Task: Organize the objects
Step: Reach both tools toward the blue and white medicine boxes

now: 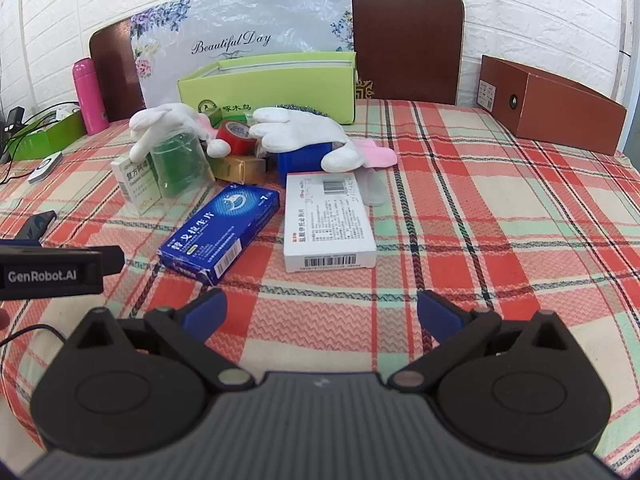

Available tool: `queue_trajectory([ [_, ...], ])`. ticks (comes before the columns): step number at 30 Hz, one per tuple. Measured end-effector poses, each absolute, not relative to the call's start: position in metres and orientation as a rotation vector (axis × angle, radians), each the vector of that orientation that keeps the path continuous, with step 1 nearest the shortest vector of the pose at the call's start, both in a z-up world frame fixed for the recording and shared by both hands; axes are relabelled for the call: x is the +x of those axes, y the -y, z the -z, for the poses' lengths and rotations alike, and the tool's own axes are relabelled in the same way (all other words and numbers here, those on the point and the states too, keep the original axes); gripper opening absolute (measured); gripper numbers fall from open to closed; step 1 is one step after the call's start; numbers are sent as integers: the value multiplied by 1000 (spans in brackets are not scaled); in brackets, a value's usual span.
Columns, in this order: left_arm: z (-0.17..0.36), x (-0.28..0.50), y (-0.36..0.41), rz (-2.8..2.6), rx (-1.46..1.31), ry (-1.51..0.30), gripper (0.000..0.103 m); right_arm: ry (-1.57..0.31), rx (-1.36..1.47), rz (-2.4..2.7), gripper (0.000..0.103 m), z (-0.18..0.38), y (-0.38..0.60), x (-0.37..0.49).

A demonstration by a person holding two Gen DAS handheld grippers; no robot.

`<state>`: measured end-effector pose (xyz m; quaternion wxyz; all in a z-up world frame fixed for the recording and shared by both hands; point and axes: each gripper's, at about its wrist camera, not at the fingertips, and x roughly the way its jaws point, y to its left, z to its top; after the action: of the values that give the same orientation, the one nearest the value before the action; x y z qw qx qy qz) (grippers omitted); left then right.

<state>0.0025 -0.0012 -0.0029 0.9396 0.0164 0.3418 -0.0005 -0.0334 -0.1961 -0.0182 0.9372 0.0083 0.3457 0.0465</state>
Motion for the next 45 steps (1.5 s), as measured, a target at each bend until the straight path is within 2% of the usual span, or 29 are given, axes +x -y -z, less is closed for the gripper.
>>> queue_trajectory([
  [27,15,10,4,18,22,-735,103,-726,8,-97,103,33,198,-26],
  [38,22,19,9,36,25,-759,103,-622,25,-80,103,36,209,-25],
  [45,22,33,22,87,18,-752,103,-666,68,-130,103,45,216,-17],
])
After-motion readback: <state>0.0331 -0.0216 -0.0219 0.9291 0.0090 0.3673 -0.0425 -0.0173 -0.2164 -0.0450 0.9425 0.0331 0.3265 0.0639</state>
